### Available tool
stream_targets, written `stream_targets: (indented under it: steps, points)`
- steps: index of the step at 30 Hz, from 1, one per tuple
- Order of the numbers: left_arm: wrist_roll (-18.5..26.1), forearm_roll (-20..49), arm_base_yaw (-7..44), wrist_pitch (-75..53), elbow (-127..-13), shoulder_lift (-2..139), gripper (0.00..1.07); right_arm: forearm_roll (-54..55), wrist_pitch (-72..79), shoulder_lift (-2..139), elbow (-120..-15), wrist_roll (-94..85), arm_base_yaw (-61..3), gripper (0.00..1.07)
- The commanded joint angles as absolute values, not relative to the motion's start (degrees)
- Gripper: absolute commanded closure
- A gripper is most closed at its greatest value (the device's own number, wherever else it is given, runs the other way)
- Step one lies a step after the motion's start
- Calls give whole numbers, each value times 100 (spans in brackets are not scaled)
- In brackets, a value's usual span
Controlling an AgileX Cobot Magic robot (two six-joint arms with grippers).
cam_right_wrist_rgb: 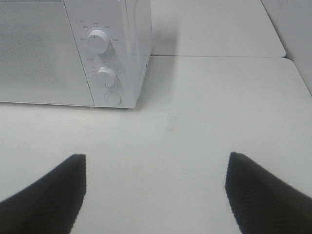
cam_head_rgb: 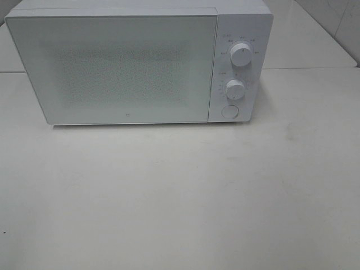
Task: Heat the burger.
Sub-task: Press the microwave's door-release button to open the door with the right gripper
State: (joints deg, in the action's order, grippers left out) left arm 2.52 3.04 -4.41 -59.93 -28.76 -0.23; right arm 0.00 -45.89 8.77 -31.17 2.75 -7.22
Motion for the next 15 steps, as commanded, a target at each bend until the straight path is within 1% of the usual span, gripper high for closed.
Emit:
stream_targets:
  steps: [1,11,15]
  points:
    - [252,321,-407,-5953,-2853,-143,6,46,-4206,1146,-3146,304,-682,32]
    - [252,321,-407,-5953,-2853,-143,6,46,-2922,2435,-3146,304,-682,32]
    - [252,321,-407,-5953,-2853,-143,6,46,-2573,2750,-3146,309,-682,32]
